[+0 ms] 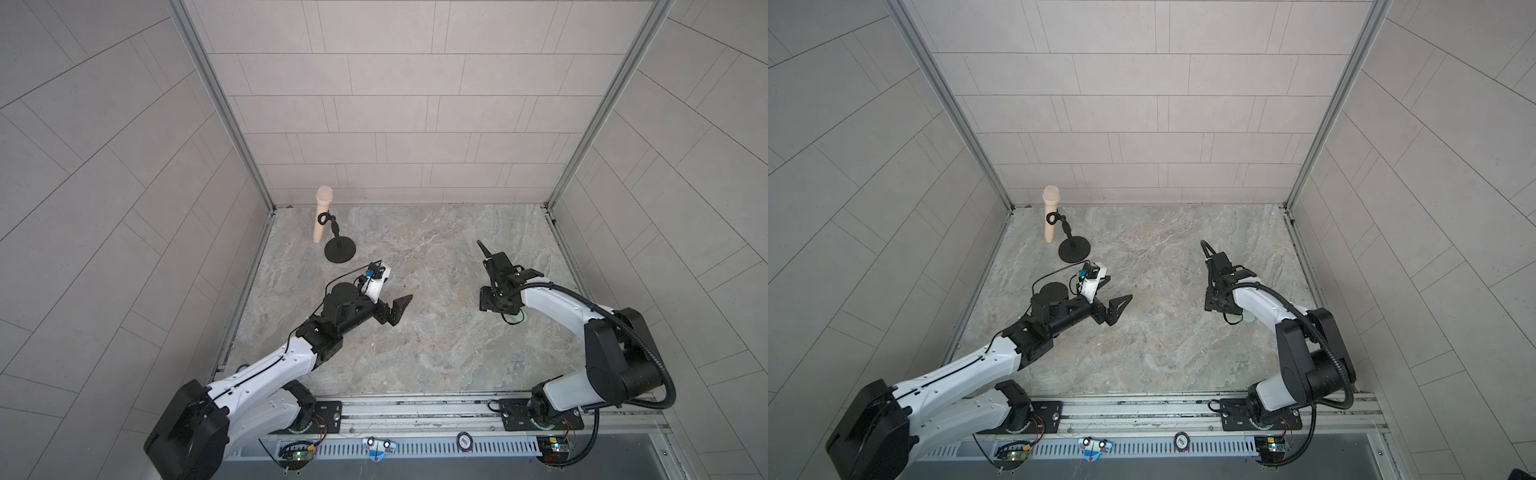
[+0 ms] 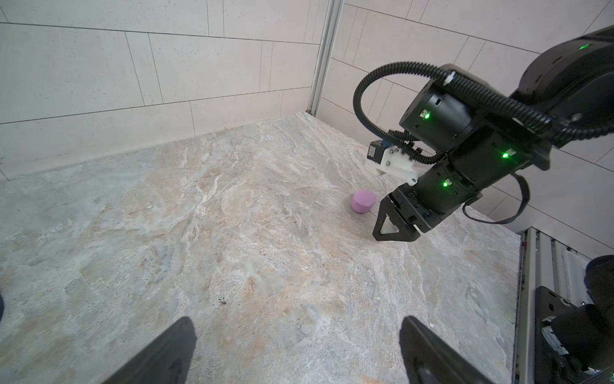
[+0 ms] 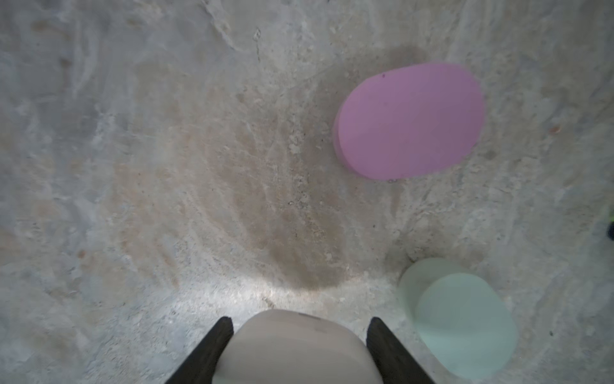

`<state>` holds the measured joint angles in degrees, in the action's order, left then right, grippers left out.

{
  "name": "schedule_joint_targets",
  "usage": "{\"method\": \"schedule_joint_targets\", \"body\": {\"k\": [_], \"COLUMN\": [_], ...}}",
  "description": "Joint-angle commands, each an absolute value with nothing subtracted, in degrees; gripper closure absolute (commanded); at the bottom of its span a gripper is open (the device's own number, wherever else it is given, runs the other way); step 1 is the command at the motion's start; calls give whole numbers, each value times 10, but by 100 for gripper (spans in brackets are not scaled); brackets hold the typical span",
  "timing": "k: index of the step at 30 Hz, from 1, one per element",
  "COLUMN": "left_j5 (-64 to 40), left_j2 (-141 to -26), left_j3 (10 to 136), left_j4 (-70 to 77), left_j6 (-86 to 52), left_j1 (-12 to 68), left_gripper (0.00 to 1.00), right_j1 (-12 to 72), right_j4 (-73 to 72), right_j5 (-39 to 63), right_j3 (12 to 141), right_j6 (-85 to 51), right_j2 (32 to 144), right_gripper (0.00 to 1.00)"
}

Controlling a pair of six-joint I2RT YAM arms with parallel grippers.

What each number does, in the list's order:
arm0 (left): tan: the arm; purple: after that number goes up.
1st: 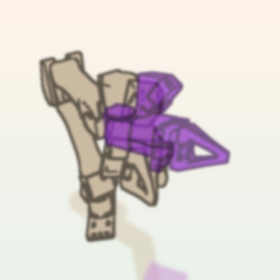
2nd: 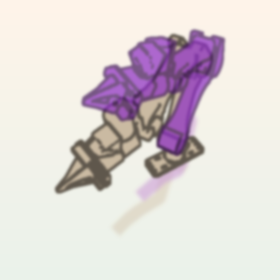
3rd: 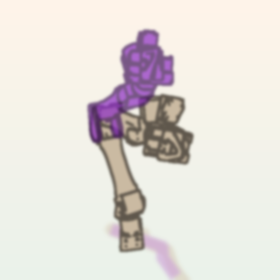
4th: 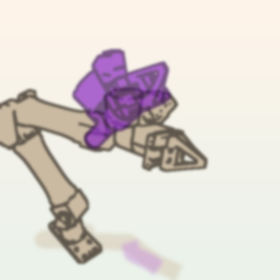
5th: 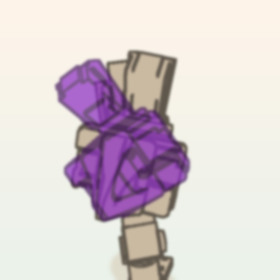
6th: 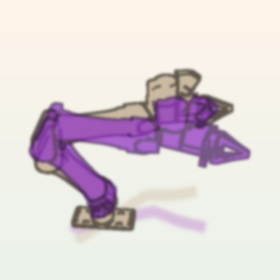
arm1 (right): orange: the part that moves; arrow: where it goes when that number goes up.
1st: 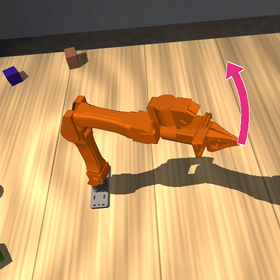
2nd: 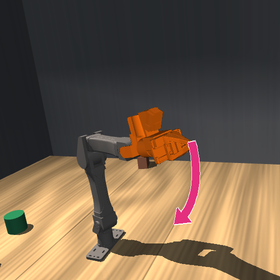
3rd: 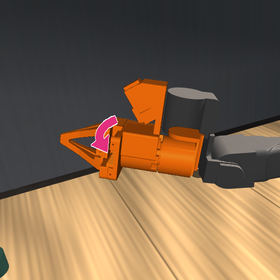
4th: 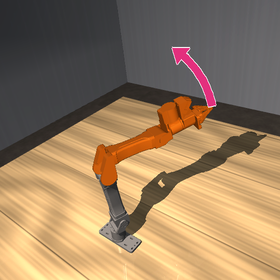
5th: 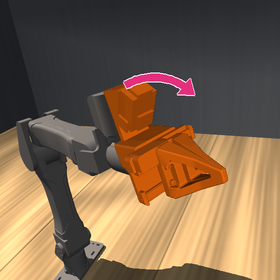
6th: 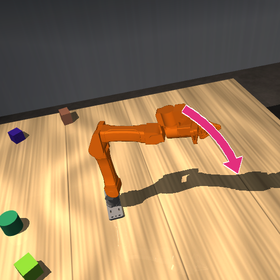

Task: Insert wireless bluetooth earbuds into charging case
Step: Place the charging case at the middle-right of the table, then reset both arms

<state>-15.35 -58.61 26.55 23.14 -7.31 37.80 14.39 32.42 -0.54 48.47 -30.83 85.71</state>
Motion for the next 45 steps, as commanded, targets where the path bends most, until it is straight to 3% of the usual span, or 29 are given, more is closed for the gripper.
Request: {"method": "schedule_joint_targets", "body": {"k": [1,6,17,27,32,39,45], "left_j5": [-145,-140,-45,49,67,81,127], "left_j2": [-588,-588,-573,-534,-559,-620,-703], "left_j3": [265,270,286,269,258,196,165], "left_j4": [234,227,185,187,228,356,461], "left_j6": [-77,-74,-81,-34,16,22,17], "left_j1": [381,381,365,217,165,132,114], "left_gripper": [0,0,0,0,0,0,0], "right_j1": [136,131,128,128,128,127,116], "right_j4": [281,276,325,337,265,55,-87], "right_j5": [-8,-8,-9,-79,-162,-269,-285], "right_j3": [477,469,479,515,504,419,367], "right_j6": [-298,-302,-292,-226,-177,-112,-63], "right_j2": [877,892,847,749,729,739,796], "right_gripper": [50,44,18,1,0,0,0]}}
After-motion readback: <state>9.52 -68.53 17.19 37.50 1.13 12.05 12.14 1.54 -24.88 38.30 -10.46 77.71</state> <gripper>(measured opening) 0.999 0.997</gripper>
